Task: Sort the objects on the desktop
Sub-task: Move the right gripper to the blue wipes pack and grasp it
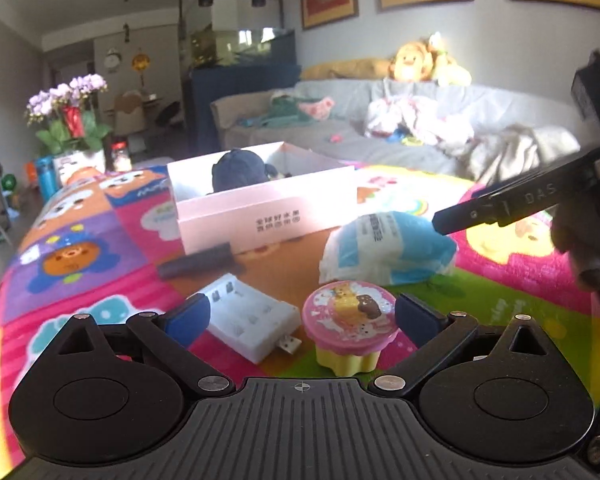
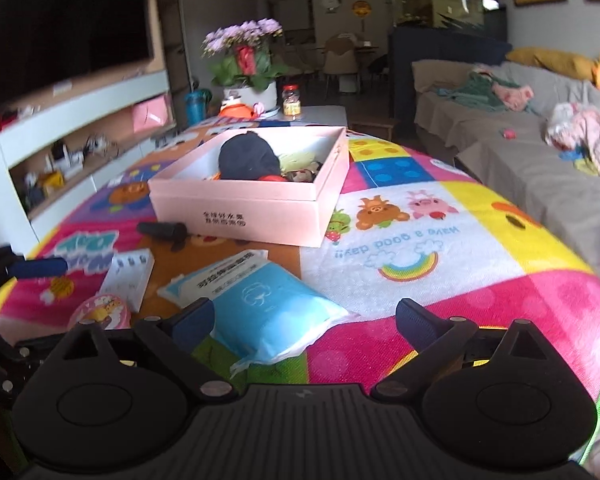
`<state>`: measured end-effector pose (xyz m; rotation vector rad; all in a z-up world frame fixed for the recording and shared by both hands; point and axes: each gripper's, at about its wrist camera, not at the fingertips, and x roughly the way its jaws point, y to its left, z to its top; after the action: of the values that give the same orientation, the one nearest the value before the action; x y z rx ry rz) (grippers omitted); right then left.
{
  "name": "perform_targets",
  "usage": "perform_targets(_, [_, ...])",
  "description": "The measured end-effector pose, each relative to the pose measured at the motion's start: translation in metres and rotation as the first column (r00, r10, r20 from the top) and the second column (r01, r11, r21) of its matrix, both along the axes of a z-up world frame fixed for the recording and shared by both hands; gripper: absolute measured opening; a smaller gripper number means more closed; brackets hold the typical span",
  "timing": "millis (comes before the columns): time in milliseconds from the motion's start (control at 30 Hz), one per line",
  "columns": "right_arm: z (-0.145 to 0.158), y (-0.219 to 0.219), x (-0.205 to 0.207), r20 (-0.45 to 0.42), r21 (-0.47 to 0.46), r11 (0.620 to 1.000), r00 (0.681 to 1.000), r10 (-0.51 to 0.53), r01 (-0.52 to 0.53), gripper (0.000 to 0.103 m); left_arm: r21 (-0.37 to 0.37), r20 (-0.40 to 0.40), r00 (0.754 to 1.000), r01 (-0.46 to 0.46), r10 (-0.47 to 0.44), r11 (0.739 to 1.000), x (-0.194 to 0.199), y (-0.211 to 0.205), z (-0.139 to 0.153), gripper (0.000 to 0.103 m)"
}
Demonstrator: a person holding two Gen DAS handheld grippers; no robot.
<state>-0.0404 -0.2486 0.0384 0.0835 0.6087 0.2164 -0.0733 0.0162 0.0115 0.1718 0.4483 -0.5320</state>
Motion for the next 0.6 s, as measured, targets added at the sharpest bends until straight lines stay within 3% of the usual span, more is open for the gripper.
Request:
perform_targets(133, [-0.015, 0.0, 0.018, 0.047, 0.057, 0.996, 0.996, -0.073, 0.07, 0.098, -0.069, -0.045, 0.999, 0.006, -0.009, 0.998, 0.017, 0.014, 0.0, 0.102])
perform_targets(267, [-0.019, -0.003, 0.019, 0.077, 0.101, 0.992, 0.993, -0.089, 0.081, 0.1, -0.023, 0.006, 0.998, -0.066, 0.066, 0.998, 0.033, 0.026, -0.001, 0.103])
perform_targets(433, [-0.021, -0.004, 0.016, 0.076, 0.093, 0.993, 0.994, -0.074, 0.067, 0.103, -0.176, -0.176, 0.983, -0.086, 0.054, 0.981, 0.053, 0.049, -0.008, 0.103])
perform_targets(600, [-0.022, -0.008, 0.014, 0.072, 0.071, 0.997, 0.997, -0.027, 0.021, 0.103, -0.232, -0.249, 0.967, -0.114, 0.054, 0.966, 0.045, 0.048, -0.012, 0.103])
